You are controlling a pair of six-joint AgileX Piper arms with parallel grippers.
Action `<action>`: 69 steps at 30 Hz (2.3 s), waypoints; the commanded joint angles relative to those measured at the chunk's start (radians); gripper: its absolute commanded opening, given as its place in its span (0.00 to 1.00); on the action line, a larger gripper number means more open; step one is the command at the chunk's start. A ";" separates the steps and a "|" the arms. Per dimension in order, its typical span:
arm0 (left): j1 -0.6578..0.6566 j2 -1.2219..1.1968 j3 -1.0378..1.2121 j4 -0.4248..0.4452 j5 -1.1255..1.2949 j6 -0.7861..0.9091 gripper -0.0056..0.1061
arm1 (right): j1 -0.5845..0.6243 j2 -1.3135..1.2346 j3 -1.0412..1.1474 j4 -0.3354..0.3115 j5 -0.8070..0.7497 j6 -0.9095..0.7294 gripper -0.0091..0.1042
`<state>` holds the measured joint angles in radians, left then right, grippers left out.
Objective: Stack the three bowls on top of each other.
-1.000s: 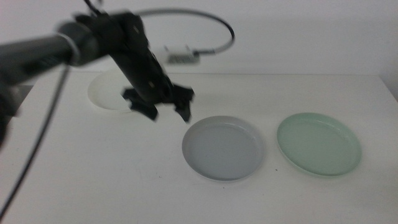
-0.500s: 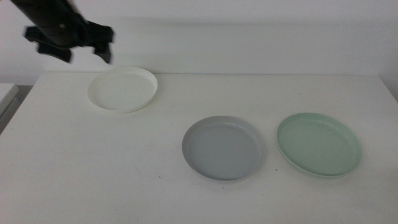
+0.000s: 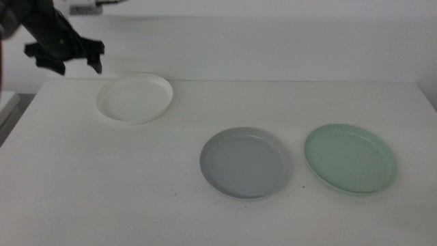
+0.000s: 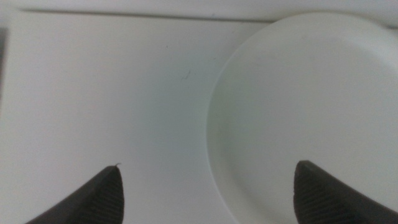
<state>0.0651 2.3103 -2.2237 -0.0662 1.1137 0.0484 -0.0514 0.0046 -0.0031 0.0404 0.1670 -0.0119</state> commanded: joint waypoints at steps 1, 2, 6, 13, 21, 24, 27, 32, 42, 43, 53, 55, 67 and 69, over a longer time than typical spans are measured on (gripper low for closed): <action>0.005 0.057 -0.038 -0.021 -0.018 0.005 0.89 | 0.003 -0.005 0.003 -0.009 -0.007 -0.004 0.90; 0.005 0.078 -0.044 -0.021 -0.032 0.005 0.89 | 0.003 -0.005 0.003 -0.009 -0.007 -0.004 0.90; 0.005 0.136 -0.047 -0.051 -0.080 0.025 0.89 | 0.003 -0.005 0.003 -0.009 -0.007 -0.004 0.90; 0.003 0.196 -0.043 -0.121 -0.134 0.060 0.89 | 0.003 -0.005 0.003 -0.009 -0.007 -0.004 0.90; 0.003 0.235 -0.043 -0.127 -0.128 0.082 0.82 | 0.003 -0.005 0.003 -0.009 -0.007 -0.004 0.90; 0.003 0.239 -0.043 -0.120 -0.128 0.082 0.69 | 0.003 -0.005 0.003 -0.009 -0.007 -0.004 0.90; 0.003 0.239 -0.043 -0.126 -0.124 0.077 0.49 | 0.003 -0.005 0.003 -0.009 -0.007 -0.004 0.90; 0.003 0.226 -0.049 -0.112 -0.073 0.052 0.10 | 0.003 -0.005 0.003 -0.009 -0.007 -0.004 0.90; -0.003 -0.011 -0.026 -0.143 -0.008 0.064 0.03 | 0.003 -0.005 0.003 -0.009 -0.007 -0.004 0.90; -0.005 -0.037 0.003 -0.147 0.003 0.079 0.03 | 0.003 -0.005 0.003 -0.009 -0.007 -0.004 0.90; -0.190 -0.370 0.447 -0.165 -0.143 0.026 0.03 | 0.003 -0.005 0.003 -0.009 -0.007 -0.004 0.90; -0.246 -0.385 0.496 -0.150 -0.177 -0.016 0.03 | 0.003 -0.005 0.003 -0.009 -0.007 -0.004 0.90; -0.465 -0.376 0.654 -0.145 -0.312 -0.094 0.03 | 0.003 -0.005 0.003 -0.009 -0.007 -0.004 0.90; -0.475 -0.371 0.670 -0.145 -0.327 -0.103 0.03 | 0.003 -0.005 0.003 -0.009 -0.007 -0.004 0.90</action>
<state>-0.3990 1.9403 -1.5646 -0.2156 0.8185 -0.0335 -0.0514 0.0046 -0.0031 0.0404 0.1670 -0.0119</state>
